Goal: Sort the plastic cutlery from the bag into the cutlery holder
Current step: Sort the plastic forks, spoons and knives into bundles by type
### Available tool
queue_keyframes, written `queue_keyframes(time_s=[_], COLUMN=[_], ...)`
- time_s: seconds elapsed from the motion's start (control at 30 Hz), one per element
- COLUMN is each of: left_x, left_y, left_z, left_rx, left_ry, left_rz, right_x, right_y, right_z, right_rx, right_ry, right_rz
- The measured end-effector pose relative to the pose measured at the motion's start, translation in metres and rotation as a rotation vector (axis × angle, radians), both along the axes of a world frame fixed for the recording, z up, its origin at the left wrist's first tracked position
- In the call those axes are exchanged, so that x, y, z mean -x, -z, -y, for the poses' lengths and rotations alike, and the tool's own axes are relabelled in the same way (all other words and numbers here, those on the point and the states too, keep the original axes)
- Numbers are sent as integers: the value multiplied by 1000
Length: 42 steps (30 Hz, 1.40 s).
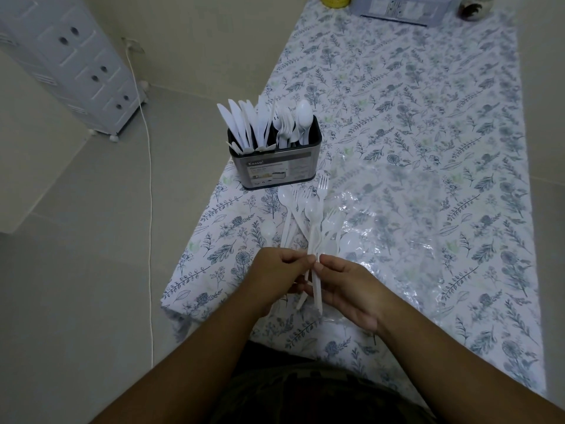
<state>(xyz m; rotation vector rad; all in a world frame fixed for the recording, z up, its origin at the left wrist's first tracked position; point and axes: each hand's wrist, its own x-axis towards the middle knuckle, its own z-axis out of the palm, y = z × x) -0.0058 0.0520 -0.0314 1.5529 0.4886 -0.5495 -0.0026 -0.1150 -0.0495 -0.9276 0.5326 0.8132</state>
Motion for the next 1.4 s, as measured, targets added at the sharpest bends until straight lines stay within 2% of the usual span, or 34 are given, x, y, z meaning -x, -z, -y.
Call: queue_keyframes(time_s=[0.27,0.53,0.7,0.8,1.0,1.2,1.4], left_x=[6,15,18,16,11,12,13], left_y=[7,15,8,3,3,5,17], left_z=[-1,8,15,16,14,23,20], left_rx=[11,-327,-527,-583,-606,-494,-344], left_ry=[-101,-30,63,75,135,120,36], left_rz=[14,267,375,403,426,455,275], right_x=[-2,-10,-12,-12,-12,-10,-9], right_y=[-3,1,0,2,5,4,6], right_z=[-4,-5,-8,-8,-6,-10,-8], right_rx=[184,265,438,542,600,565,447], right_ry=[-42,47,66,70,30,-7,18], right_rz=[115,150,275,335,380,368,236])
